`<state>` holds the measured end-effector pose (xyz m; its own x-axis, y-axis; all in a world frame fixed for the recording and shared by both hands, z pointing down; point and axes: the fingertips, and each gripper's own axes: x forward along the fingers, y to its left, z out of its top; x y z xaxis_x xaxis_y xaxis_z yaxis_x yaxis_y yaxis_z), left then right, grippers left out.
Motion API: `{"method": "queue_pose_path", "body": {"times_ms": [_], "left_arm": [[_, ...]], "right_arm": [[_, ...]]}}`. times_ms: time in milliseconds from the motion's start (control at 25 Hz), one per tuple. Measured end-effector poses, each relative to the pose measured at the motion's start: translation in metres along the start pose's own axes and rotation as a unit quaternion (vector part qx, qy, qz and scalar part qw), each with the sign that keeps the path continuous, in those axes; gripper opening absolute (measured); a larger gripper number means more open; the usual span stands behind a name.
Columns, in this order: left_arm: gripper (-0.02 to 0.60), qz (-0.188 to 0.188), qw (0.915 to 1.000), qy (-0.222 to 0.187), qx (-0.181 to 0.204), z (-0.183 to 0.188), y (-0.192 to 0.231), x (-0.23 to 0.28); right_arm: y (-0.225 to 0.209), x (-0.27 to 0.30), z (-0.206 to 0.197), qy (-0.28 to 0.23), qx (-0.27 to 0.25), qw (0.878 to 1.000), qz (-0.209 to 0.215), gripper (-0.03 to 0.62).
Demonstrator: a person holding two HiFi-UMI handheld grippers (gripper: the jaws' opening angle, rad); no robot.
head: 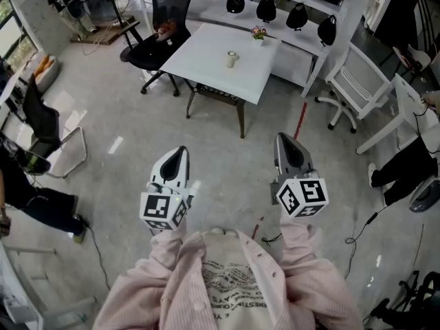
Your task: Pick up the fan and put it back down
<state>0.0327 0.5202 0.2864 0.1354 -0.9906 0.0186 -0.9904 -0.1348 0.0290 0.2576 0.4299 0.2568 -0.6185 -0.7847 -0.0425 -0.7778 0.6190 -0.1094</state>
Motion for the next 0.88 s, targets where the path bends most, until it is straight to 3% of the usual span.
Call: {"method": "queue_pose_path", "body": {"times_ms": [800,880], "left_arm": [[0.002,0.016,0.9998,-0.003,-0.015,-0.003,-0.015,-0.018],[0.002,0.014,0.9998,-0.002,-0.014,-0.004,-0.019,-0.019]], "right_arm": [[-0.003,-0.020,-0.016,0.010,0.030,0.999,0.018,0.002],[-0.005,-0.021,-0.018,0.013,0.034,0.999,0.020,0.035]]}}
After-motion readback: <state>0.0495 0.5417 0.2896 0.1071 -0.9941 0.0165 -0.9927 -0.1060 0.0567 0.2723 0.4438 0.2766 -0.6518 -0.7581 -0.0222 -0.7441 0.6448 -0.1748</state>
